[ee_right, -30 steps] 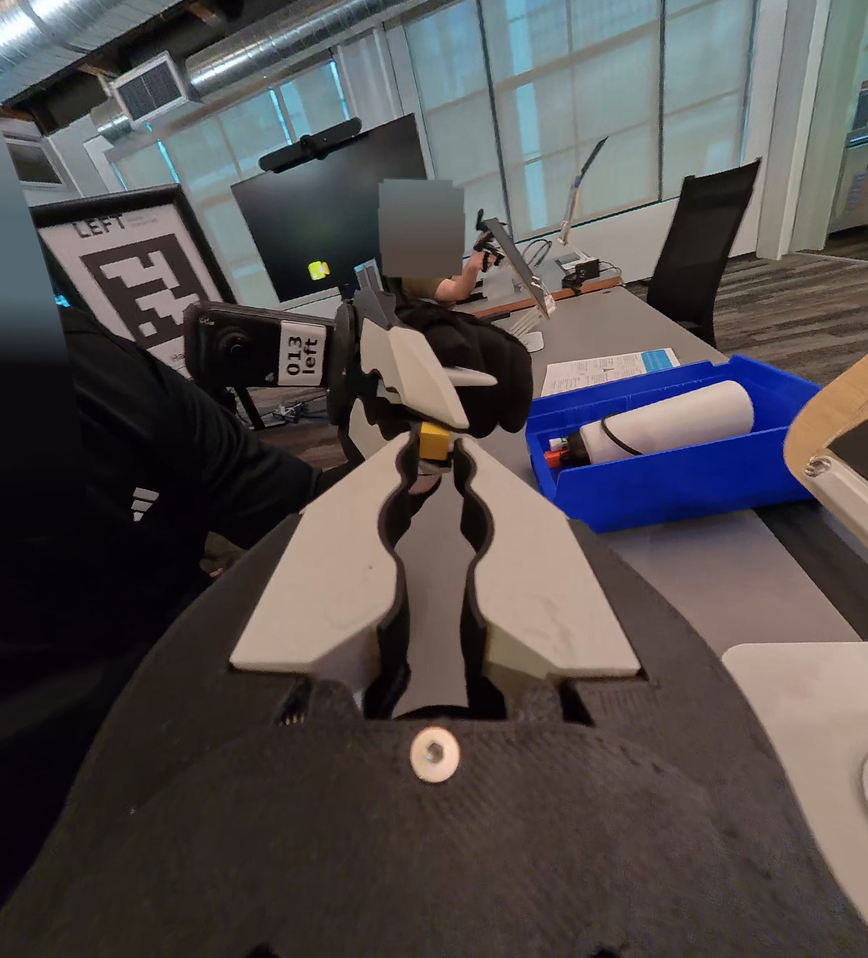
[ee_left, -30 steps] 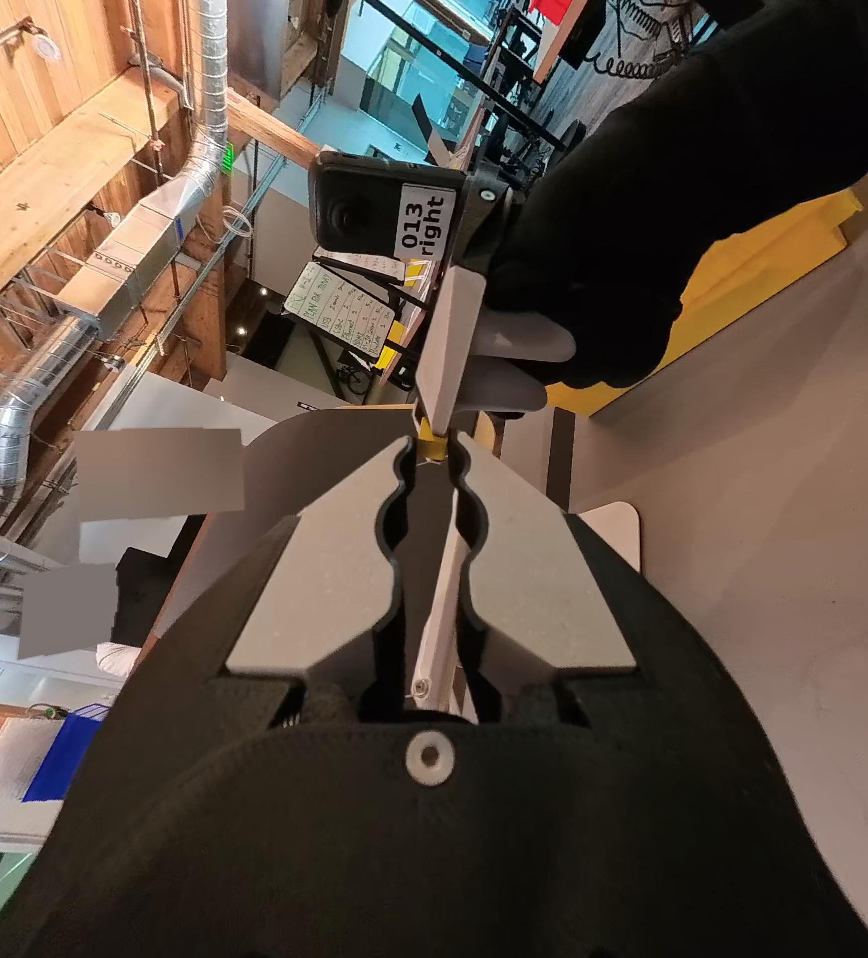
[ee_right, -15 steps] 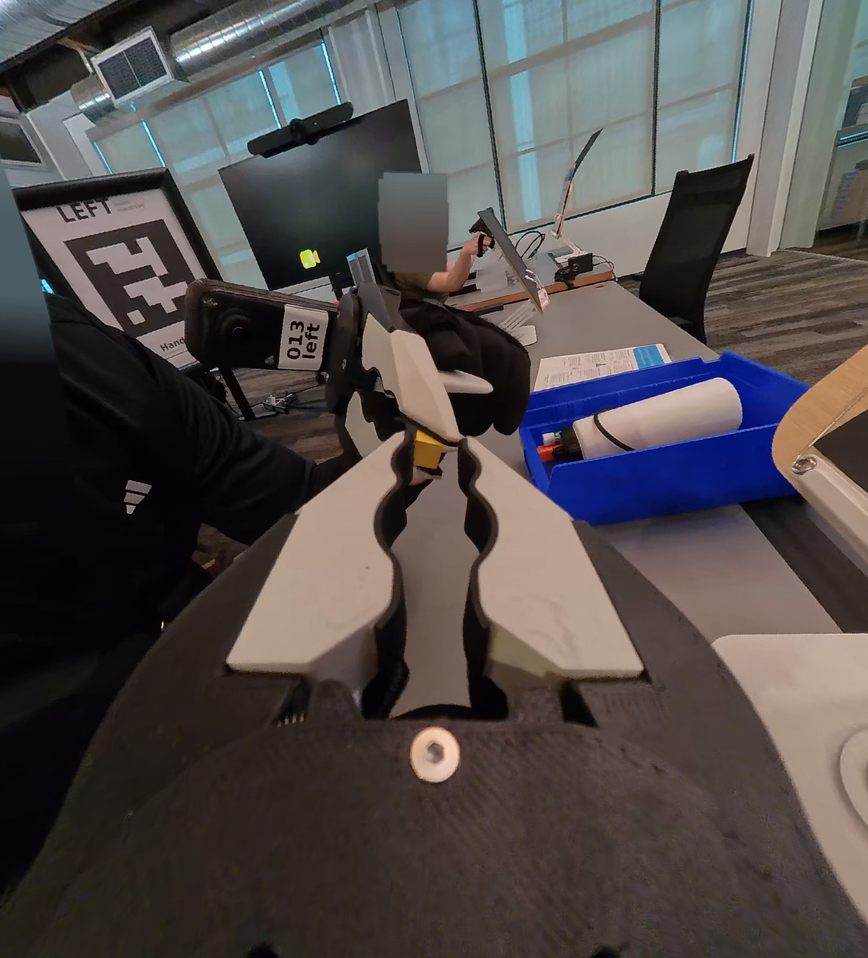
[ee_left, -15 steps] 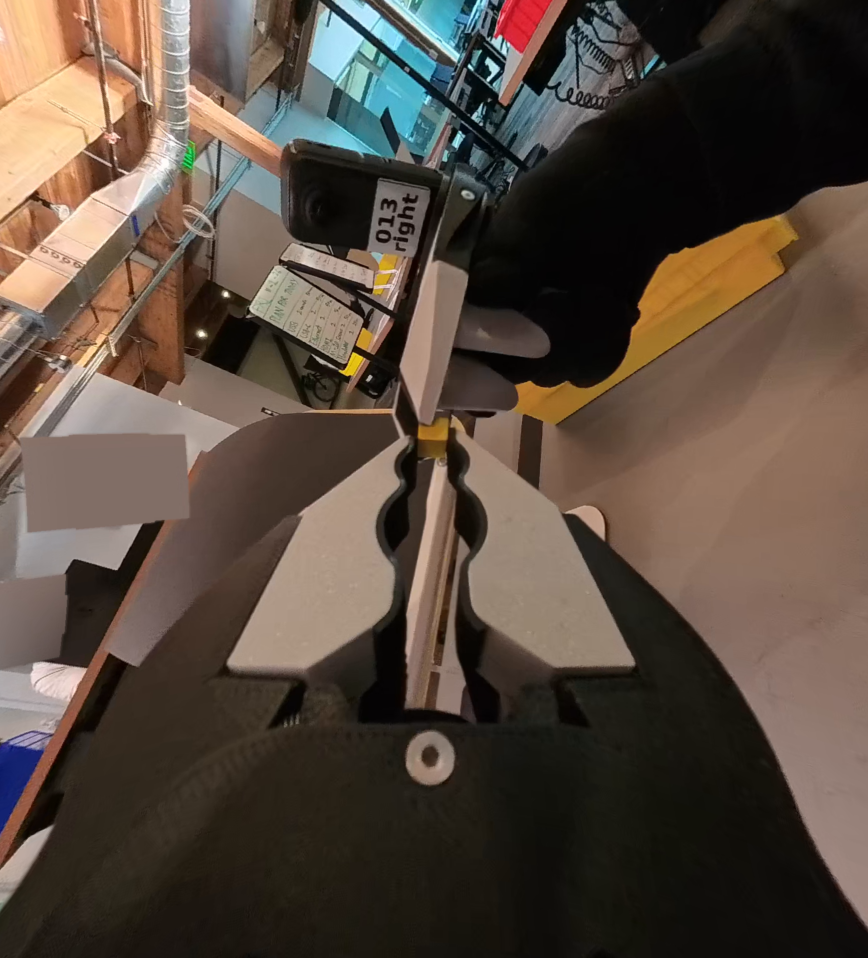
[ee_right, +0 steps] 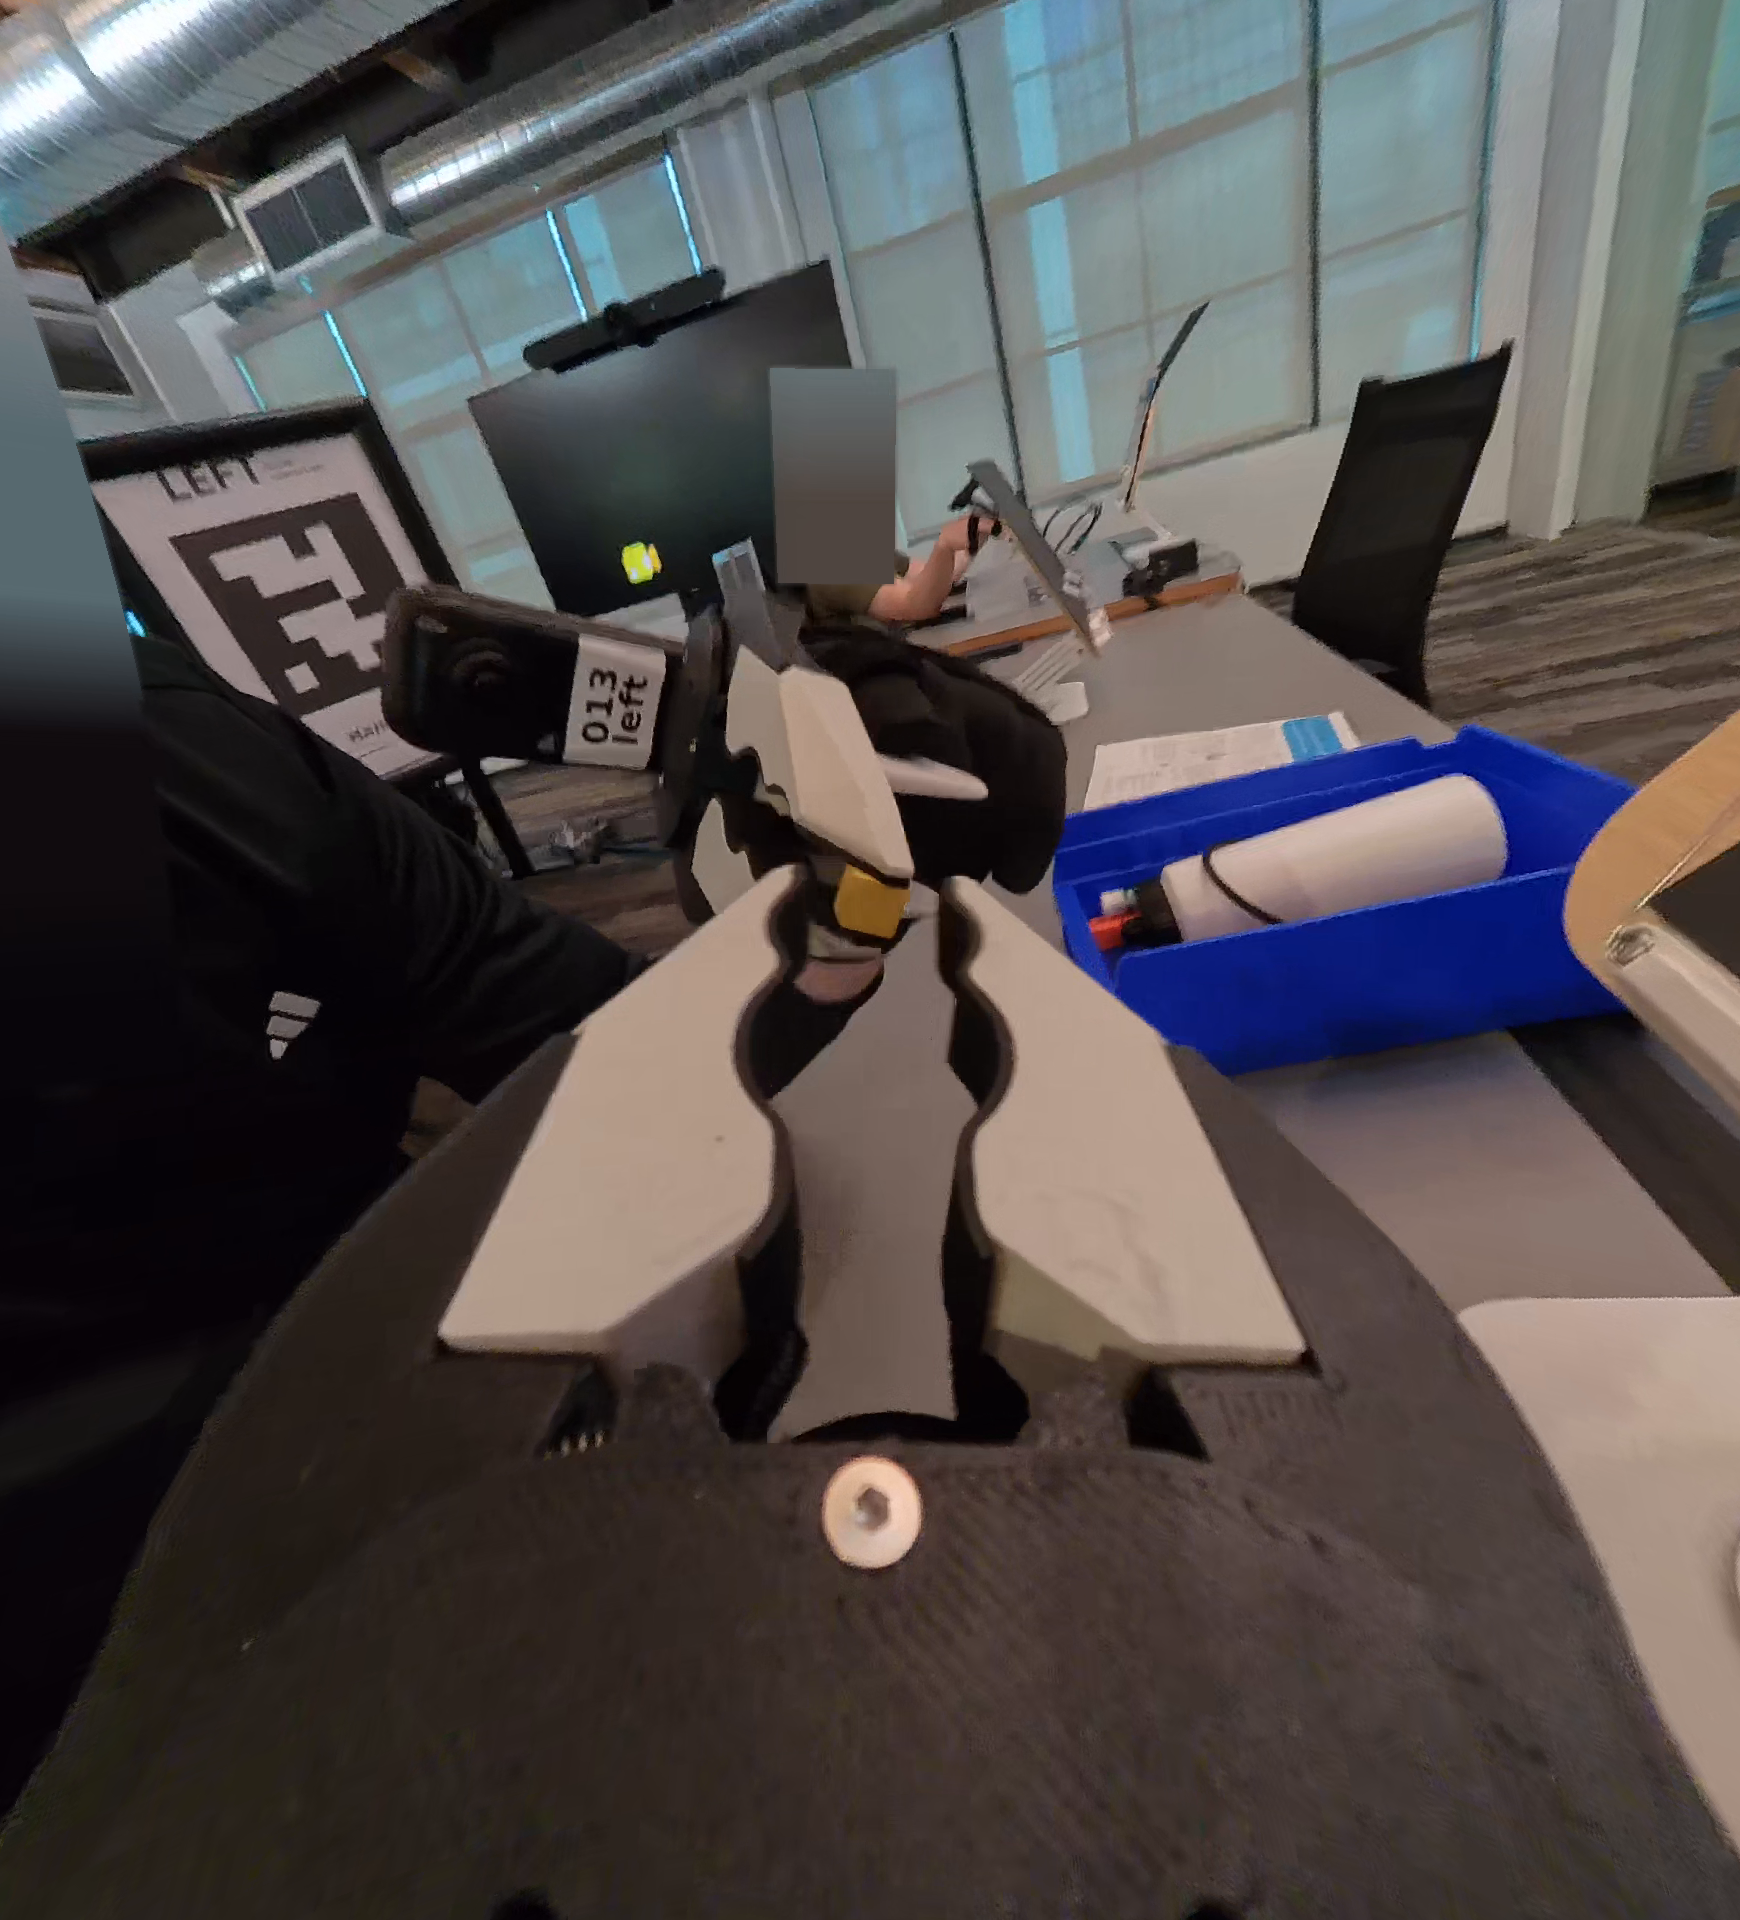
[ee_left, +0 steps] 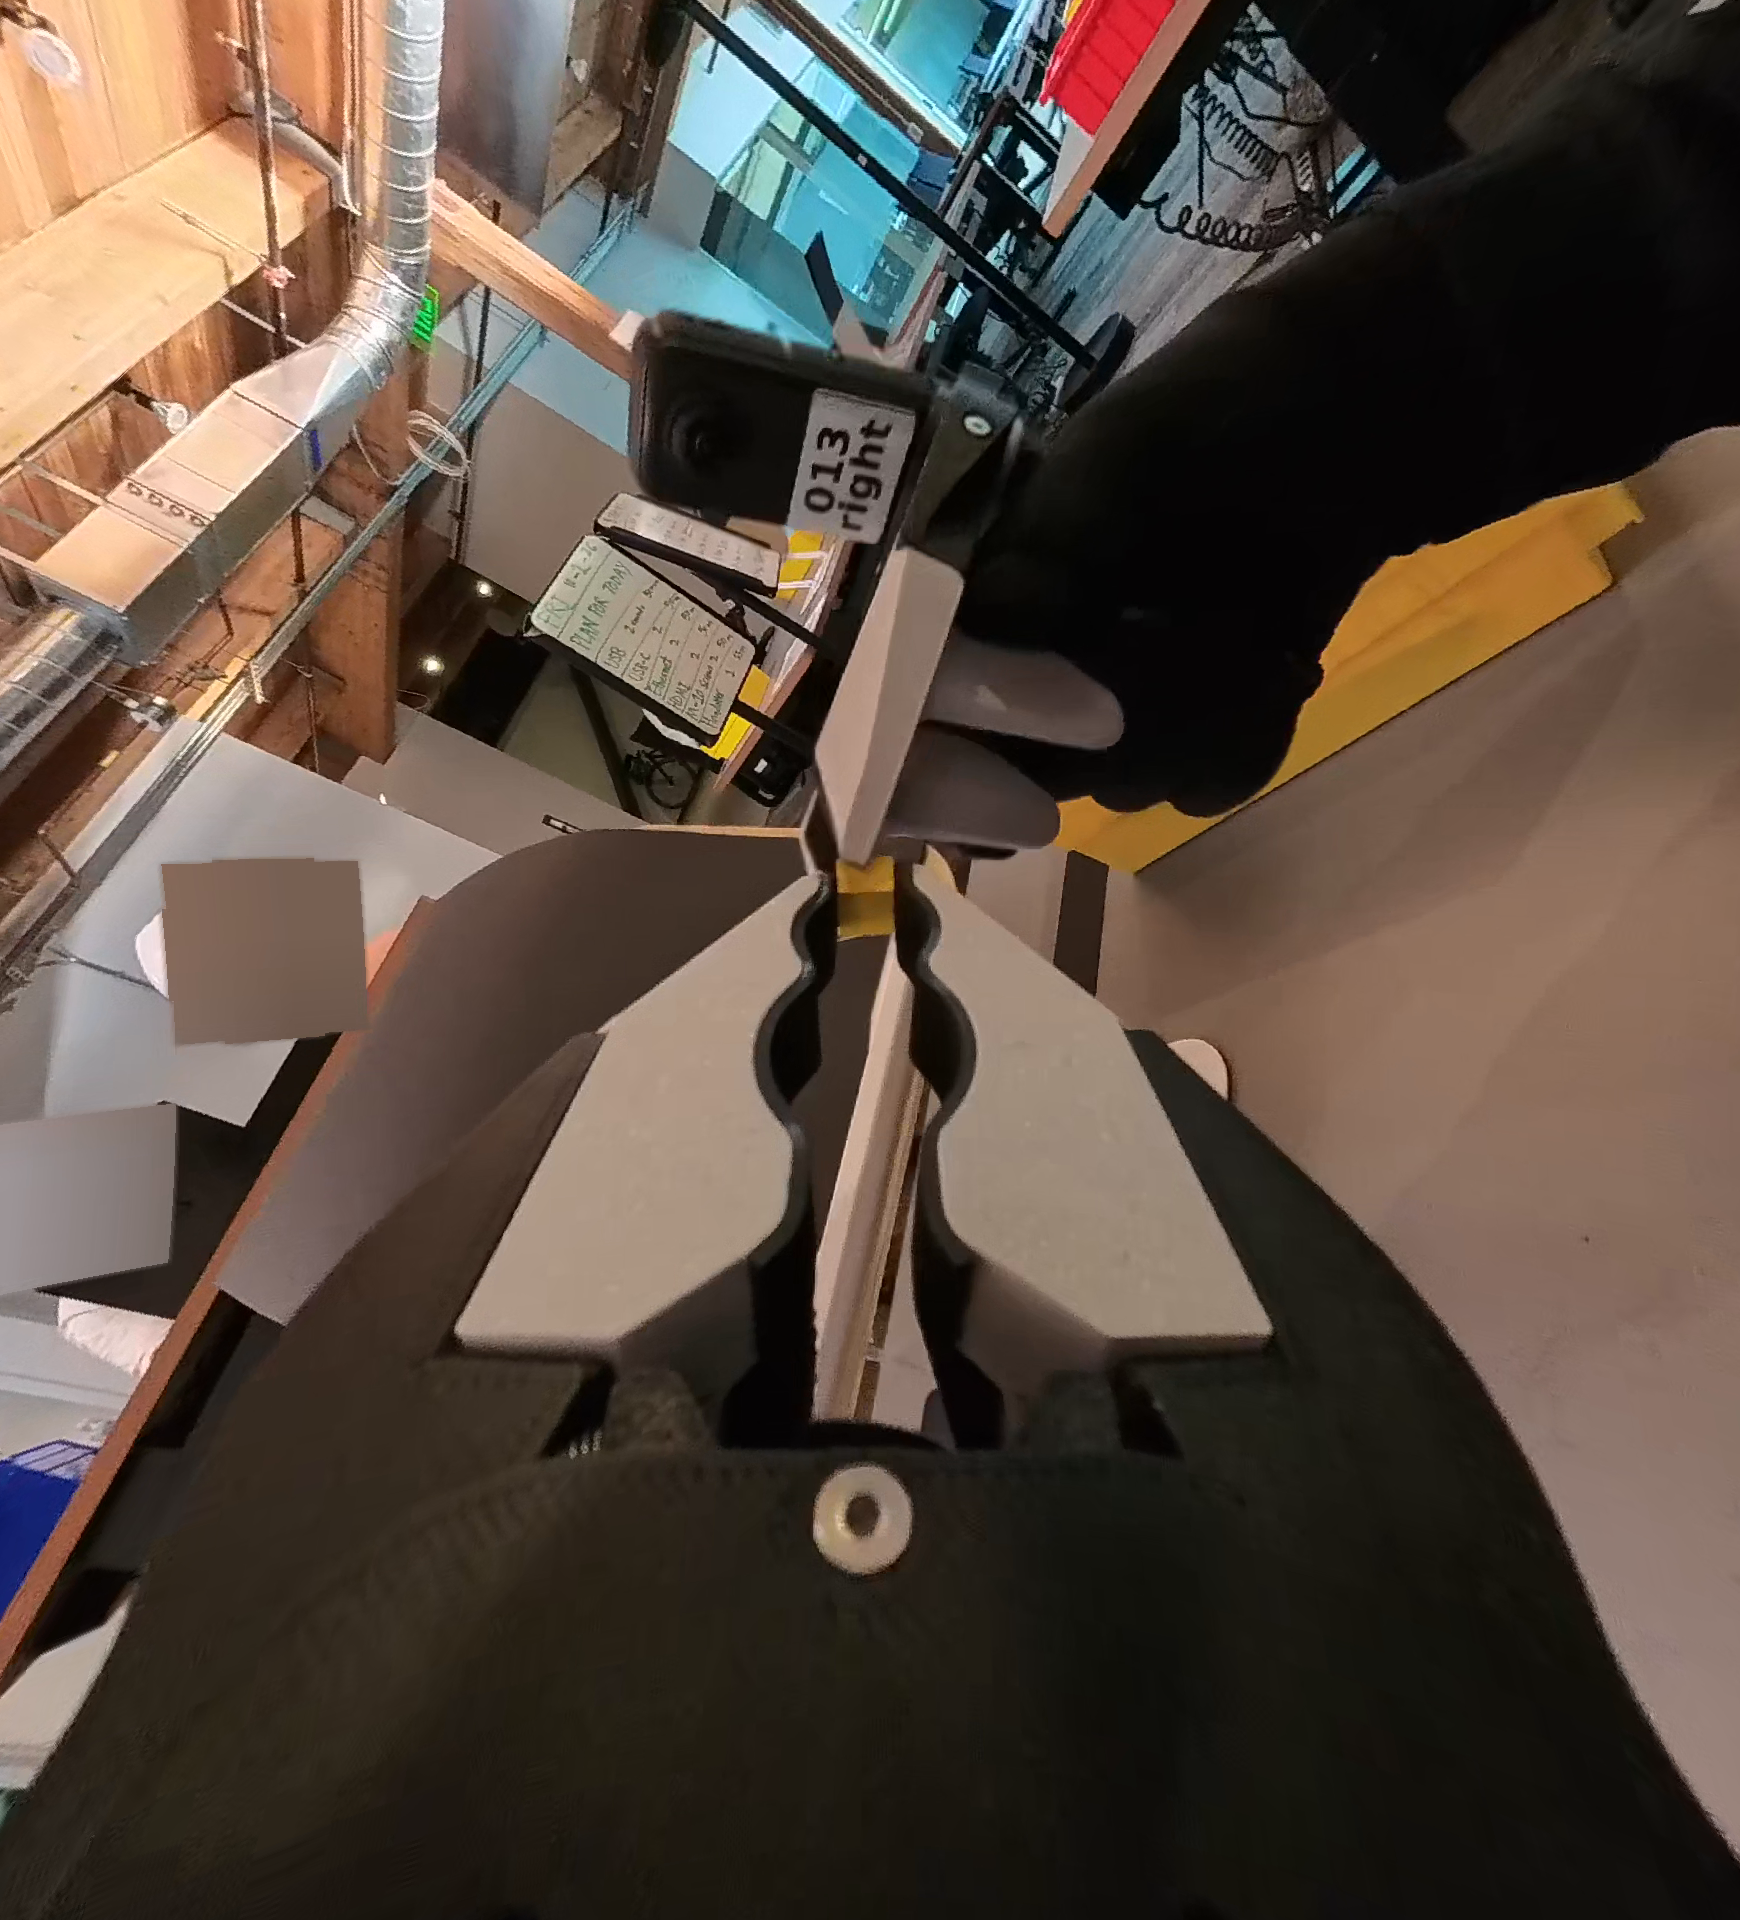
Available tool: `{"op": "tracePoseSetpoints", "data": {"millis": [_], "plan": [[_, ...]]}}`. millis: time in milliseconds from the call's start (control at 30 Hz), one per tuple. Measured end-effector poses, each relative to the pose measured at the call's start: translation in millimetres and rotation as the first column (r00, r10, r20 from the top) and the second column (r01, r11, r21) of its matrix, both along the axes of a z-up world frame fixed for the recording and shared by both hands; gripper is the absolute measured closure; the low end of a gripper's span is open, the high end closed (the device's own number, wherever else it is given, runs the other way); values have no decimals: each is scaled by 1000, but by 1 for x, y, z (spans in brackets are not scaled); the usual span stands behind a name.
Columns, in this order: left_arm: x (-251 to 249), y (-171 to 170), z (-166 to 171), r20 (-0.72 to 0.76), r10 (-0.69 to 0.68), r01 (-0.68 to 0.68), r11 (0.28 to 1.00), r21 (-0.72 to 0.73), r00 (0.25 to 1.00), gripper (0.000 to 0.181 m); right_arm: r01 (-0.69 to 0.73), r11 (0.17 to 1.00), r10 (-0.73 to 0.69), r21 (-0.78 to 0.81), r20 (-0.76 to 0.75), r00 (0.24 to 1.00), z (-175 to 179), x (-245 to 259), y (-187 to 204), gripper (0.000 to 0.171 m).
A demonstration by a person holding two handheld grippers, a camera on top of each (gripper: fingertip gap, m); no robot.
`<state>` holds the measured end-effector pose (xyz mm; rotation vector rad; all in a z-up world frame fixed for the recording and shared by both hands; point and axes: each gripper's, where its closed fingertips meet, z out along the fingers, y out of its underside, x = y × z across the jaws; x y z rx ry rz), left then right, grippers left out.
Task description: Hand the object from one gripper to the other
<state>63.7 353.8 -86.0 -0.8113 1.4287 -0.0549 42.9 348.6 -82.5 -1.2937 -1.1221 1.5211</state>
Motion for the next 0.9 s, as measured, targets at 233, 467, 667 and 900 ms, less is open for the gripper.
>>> {"op": "tracePoseSetpoints", "data": {"millis": [233,467,667,900], "plan": [[2,-3,-3,-21,-12,12,1000,10,1000,172,-26,1000,26,1,29,999,-4,-2,-5,161],[2,2,4,36,10,-11,1000,13,999,171,34,999,-34,20,-17,999,4,-2,3,162],[2,9,19,128,88,-102,989,104,988,159,86,996,-88,-23,-183,979,20,-2,14,163],[-1,13,22,142,122,-140,982,128,982,168,63,998,-66,-24,-226,972,20,-8,10,163]]}}
